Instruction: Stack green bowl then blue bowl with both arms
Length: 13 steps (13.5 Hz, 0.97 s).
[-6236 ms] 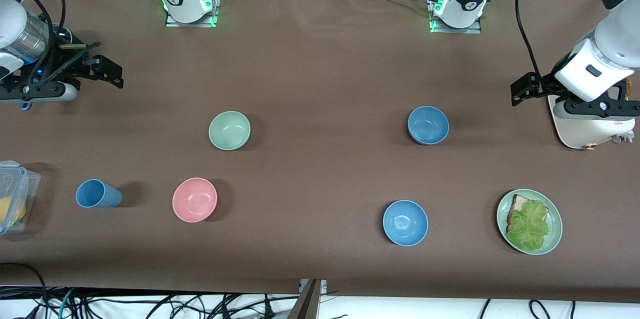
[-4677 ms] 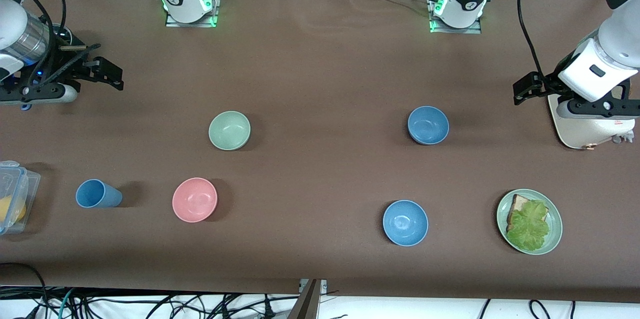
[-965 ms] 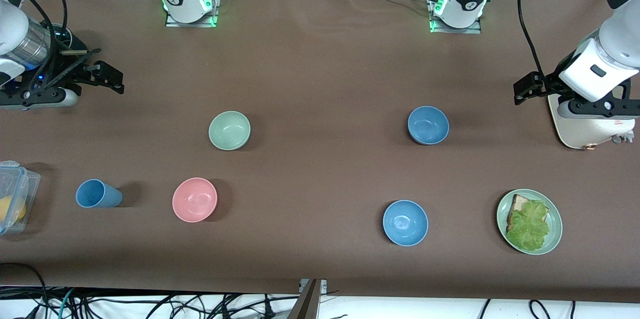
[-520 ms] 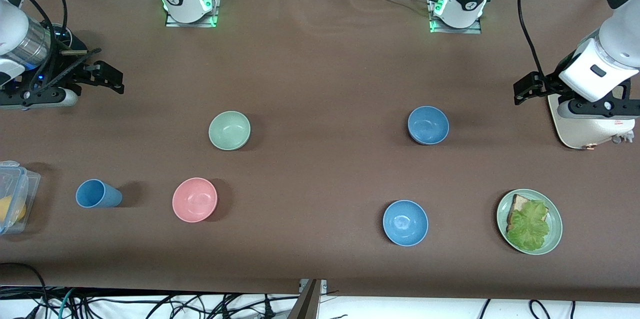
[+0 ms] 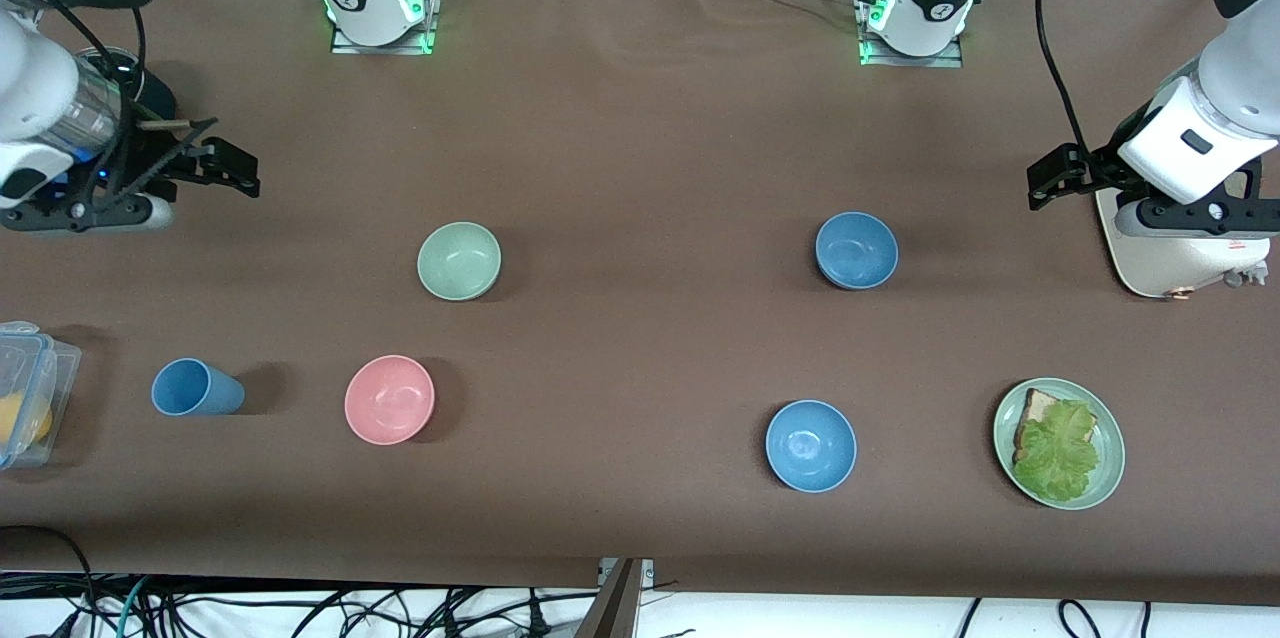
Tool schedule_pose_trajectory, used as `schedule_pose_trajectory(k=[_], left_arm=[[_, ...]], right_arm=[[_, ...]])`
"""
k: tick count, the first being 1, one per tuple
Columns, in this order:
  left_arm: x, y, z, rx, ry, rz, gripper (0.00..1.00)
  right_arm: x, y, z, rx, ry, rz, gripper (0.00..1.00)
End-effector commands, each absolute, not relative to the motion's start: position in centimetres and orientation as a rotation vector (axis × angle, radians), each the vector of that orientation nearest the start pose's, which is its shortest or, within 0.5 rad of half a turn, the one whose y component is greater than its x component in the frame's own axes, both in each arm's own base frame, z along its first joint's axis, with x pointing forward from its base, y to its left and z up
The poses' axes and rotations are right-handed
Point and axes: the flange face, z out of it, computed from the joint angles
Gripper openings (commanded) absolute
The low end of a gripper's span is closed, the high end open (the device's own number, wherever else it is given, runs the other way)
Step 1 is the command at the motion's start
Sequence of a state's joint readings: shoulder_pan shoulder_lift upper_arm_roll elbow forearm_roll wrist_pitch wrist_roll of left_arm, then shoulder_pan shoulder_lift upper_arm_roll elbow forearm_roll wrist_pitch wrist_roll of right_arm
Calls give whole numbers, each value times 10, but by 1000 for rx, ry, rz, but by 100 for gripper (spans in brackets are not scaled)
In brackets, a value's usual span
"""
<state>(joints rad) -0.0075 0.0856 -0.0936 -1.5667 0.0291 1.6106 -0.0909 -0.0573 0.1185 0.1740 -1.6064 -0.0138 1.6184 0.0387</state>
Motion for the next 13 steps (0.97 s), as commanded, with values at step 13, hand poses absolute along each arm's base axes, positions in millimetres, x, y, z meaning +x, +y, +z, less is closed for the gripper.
schedule_pose_trajectory(k=[13], left_arm=[[580,-52,586,-3139,2,108,100]], right_arm=[[522,148,321,-3010,-111,-38,100]])
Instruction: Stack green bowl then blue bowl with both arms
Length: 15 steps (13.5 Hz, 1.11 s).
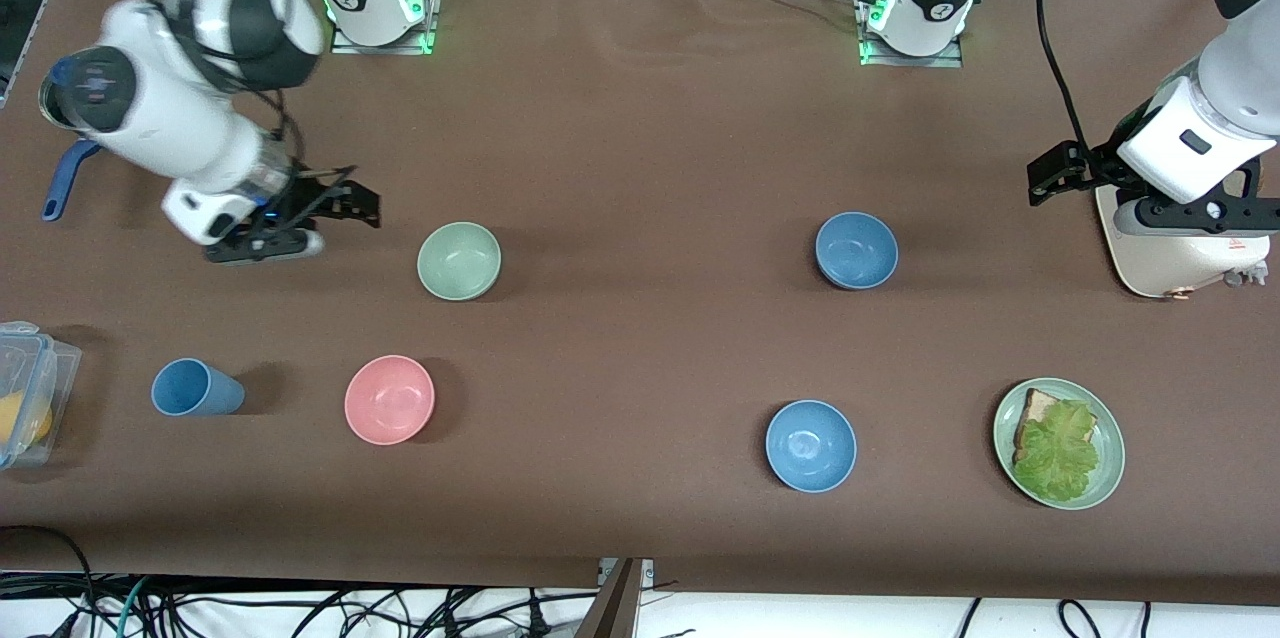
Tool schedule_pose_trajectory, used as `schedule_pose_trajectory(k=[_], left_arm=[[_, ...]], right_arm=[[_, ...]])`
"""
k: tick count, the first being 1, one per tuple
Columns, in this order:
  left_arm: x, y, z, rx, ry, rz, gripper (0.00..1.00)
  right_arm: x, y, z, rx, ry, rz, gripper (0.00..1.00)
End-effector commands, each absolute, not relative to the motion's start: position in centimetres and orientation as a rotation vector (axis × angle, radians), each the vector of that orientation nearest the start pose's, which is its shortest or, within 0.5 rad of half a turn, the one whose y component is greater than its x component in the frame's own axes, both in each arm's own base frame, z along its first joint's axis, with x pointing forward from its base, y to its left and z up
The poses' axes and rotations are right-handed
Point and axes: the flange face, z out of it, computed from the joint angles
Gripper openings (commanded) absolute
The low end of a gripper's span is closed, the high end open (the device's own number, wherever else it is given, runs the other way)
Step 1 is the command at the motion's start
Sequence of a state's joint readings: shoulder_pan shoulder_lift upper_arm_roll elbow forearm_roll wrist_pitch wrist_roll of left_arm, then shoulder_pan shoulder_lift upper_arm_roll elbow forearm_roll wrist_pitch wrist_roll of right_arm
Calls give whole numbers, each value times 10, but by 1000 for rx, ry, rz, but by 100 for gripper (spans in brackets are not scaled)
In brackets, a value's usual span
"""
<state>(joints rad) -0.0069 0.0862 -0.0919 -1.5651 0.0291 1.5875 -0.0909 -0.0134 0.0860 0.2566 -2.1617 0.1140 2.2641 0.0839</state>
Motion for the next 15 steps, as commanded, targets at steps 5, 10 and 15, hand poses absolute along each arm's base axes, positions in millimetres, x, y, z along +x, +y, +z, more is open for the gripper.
schedule_pose_trajectory(k=[5,10,15], left_arm=[[580,-52,586,-3141,2,108,100],[580,-51,586,-3141,0,108,100],[580,-52,586,-3139,2,108,100]], right_arm=[[526,160,247,-2989,-141,-53,100],[530,157,219,-2986,-136,-58,83],[532,149,211,-3000,-143,-46,12]])
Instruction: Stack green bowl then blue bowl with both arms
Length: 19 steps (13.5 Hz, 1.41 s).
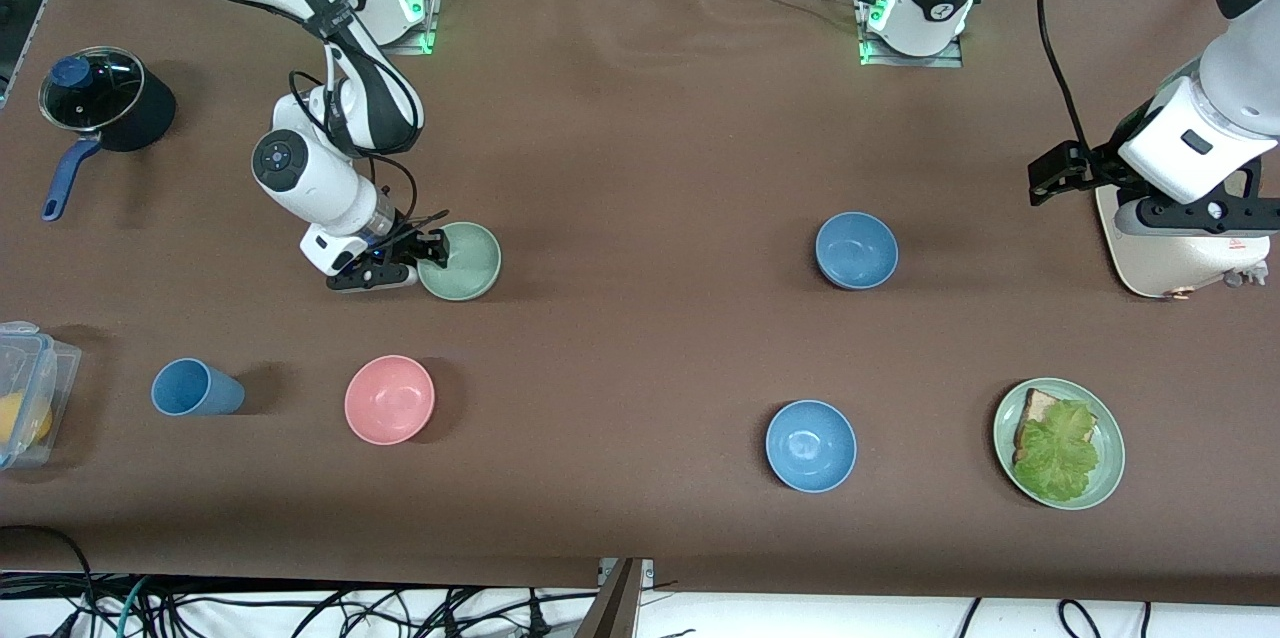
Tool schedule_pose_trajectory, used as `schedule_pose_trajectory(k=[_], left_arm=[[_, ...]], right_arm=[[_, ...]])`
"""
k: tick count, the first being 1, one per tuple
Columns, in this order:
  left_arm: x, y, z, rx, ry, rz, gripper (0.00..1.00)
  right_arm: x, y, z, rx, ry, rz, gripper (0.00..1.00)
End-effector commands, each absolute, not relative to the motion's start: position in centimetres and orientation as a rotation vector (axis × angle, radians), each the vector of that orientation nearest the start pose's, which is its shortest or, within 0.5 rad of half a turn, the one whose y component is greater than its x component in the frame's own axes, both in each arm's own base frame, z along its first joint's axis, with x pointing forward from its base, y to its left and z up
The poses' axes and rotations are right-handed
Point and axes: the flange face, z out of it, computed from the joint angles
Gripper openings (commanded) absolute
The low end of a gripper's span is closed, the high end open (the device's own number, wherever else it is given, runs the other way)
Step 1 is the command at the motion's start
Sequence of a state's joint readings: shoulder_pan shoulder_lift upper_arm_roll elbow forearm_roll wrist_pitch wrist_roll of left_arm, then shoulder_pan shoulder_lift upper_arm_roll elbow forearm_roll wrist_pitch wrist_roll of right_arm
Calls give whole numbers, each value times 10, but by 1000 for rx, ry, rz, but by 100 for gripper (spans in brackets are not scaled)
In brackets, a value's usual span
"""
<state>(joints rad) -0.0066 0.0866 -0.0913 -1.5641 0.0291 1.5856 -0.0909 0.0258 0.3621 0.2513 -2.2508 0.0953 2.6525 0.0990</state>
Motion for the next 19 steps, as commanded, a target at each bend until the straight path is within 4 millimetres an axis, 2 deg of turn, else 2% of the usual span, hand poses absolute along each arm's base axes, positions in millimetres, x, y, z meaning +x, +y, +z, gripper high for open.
schedule_pose_trajectory(k=[1,5,7,9,10,11,15,17,19], left_arm=[[579,-52,587,-3139,0,110,100],[579,-52,586,-3138,0,115,100],[579,-52,586,-3138,2,115,100],[579,-53,586,-3140,5,116,100],[579,-53,586,-3138,5,118,100],[579,-53,586,-3140,2,116,100],[579,-52,586,-3138,0,115,100],[579,-52,586,-3138,2,115,100],[579,-52,586,-3140,2,116,100]], right_arm=[[532,147,209,-3002,-136,-41,1],[534,150,214,-3000,-125,-51,0],[544,165,238,-2996,-118,-34,0],[562,211,279,-2984,-94,18,0],[566,241,294,-2977,-81,20,0],[567,270,298,-2965,-65,14,0],[572,393,287,-2986,42,-17,0],[564,455,276,-3047,76,3,0],[563,491,266,-3056,114,-17,0]])
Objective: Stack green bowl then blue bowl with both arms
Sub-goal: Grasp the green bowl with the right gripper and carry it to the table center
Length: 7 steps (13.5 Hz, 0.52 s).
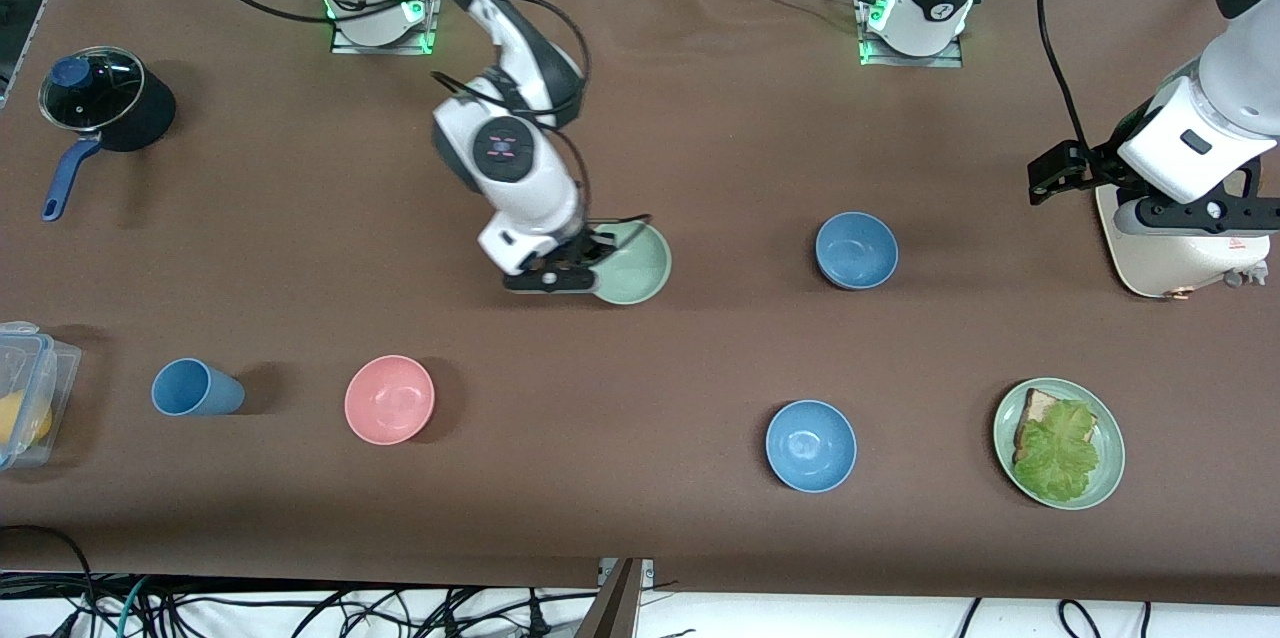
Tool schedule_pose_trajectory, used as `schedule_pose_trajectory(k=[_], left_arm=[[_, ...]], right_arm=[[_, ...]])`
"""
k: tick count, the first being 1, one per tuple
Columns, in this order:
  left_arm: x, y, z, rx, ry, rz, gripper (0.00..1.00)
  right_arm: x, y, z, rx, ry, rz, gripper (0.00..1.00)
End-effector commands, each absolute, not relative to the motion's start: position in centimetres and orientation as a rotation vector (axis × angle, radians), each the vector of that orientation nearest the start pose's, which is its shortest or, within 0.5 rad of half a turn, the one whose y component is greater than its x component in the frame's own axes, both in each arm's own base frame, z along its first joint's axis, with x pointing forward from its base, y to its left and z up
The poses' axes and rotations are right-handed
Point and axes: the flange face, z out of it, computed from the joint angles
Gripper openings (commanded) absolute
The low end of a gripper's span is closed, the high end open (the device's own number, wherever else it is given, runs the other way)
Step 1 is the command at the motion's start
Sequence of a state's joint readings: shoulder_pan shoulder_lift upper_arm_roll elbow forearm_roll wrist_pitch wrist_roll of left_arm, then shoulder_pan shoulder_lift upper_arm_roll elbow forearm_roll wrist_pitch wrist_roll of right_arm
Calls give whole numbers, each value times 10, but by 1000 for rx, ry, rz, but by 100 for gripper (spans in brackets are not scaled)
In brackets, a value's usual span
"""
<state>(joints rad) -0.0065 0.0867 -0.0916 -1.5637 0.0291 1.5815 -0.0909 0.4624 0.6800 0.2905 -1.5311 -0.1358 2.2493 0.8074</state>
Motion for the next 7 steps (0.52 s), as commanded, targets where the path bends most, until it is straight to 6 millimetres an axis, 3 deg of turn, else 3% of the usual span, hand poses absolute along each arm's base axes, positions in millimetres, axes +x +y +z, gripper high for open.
schedule_pose_trajectory(k=[1,7], left_arm=[[579,-52,586,-3138,2,115,100],[579,-55,585,-3140,24,120,100]], right_arm=[[564,497,257,-3053,115,-24,0],[569,511,216,-3043,100,-88,0]])
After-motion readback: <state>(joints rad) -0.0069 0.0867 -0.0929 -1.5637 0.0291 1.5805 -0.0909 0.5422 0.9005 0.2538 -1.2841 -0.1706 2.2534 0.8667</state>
